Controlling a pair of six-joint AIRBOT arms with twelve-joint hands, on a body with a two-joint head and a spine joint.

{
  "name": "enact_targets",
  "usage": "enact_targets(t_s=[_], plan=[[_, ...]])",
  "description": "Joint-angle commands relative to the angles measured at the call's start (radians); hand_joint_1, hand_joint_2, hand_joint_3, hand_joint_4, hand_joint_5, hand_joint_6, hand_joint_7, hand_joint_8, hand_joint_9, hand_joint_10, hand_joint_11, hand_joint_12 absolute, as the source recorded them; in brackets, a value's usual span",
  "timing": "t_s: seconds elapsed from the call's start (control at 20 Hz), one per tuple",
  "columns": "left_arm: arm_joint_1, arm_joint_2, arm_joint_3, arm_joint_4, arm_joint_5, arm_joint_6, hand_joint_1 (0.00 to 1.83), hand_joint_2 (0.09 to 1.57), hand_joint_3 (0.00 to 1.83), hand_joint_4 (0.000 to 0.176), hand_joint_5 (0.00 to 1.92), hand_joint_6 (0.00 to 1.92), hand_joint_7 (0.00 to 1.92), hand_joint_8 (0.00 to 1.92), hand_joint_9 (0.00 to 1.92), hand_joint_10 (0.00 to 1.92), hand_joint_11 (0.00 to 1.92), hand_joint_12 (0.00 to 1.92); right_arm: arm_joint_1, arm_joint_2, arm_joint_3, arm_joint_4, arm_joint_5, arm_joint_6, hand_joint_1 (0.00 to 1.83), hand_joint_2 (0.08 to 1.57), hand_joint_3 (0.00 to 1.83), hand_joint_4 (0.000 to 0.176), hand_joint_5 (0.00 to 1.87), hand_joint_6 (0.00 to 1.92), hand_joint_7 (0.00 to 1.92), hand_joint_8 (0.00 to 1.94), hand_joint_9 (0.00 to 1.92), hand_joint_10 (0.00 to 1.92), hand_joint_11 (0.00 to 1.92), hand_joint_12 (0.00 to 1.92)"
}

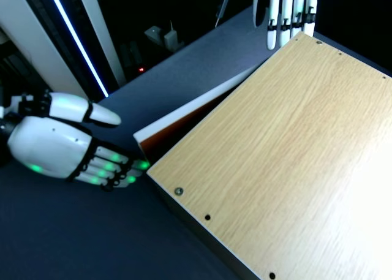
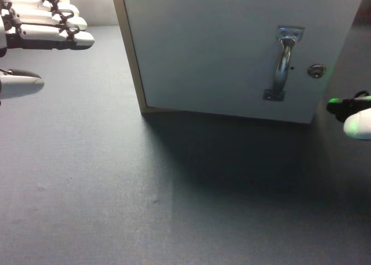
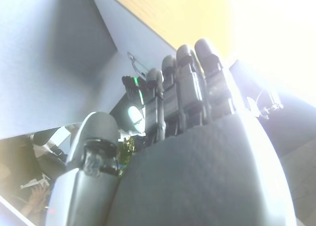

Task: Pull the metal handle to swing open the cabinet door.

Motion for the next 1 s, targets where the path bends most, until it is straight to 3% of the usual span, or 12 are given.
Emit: enact_targets(t_s=[0.0, 0.3, 0.45, 0.65, 0.8, 0.95], plan=[[-0.015, 0.011, 0.005, -0.078, -0.058, 0.005, 0.0, 1.57, 0.06, 0.0, 0.24, 0.0, 0.26, 0.0, 0.23, 0.0, 0.0, 0.57, 0.001, 0.013, -0.001, -0.005, 0.09, 0.007, 0.0, 1.57, 0.12, 0.0, 0.02, 0.0, 0.03, 0.0, 0.02, 0.0, 0.0, 0.16], [-0.049, 0.015, 0.008, -0.075, -0.052, 0.048, 0.0, 1.57, 0.06, 0.0, 0.24, 0.0, 0.26, 0.0, 0.24, 0.0, 0.0, 0.58, -0.004, 0.028, 0.019, -0.052, 0.09, 0.007, 0.0, 1.57, 0.12, 0.0, 0.02, 0.0, 0.02, 0.0, 0.02, 0.0, 0.0, 0.16], [-0.081, 0.015, 0.009, -0.073, -0.009, 0.126, 0.0, 1.57, 0.06, 0.0, 0.24, 0.0, 0.26, 0.0, 0.24, 0.0, 0.0, 0.56, 0.015, 0.028, 0.048, -0.082, 0.09, 0.007, 0.0, 1.57, 0.12, 0.0, 0.01, 0.0, 0.02, 0.0, 0.02, 0.0, 0.0, 0.16], [-0.084, 0.015, 0.009, -0.102, 0.003, 0.107, 0.0, 1.57, 0.06, 0.0, 0.24, 0.0, 0.26, 0.0, 0.24, 0.0, 0.0, 0.58, 0.021, 0.026, 0.076, -0.114, 0.09, 0.007, 0.0, 1.57, 0.12, 0.0, 0.01, 0.0, 0.02, 0.0, 0.03, 0.0, 0.0, 0.17], [-0.074, 0.015, 0.009, -0.218, 0.05, 0.202, 0.0, 1.57, 0.06, 0.0, 0.24, 0.0, 0.26, 0.0, 0.24, 0.0, 0.0, 0.58, 0.037, 0.006, 0.099, -0.106, 0.09, 0.007, 0.0, 1.57, 0.12, 0.0, 0.01, 0.0, 0.02, 0.0, 0.02, 0.0, 0.0, 0.15], [-0.075, 0.016, 0.012, -0.208, 0.038, 0.204, 0.0, 1.57, 0.05, 0.0, 0.24, 0.0, 0.26, 0.0, 0.24, 0.0, 0.0, 0.59, 0.066, -0.025, 0.125, -0.08, 0.09, 0.007, 0.0, 1.57, 0.11, 0.0, 0.02, 0.0, 0.02, 0.0, 0.03, 0.0, 0.0, 0.17]])
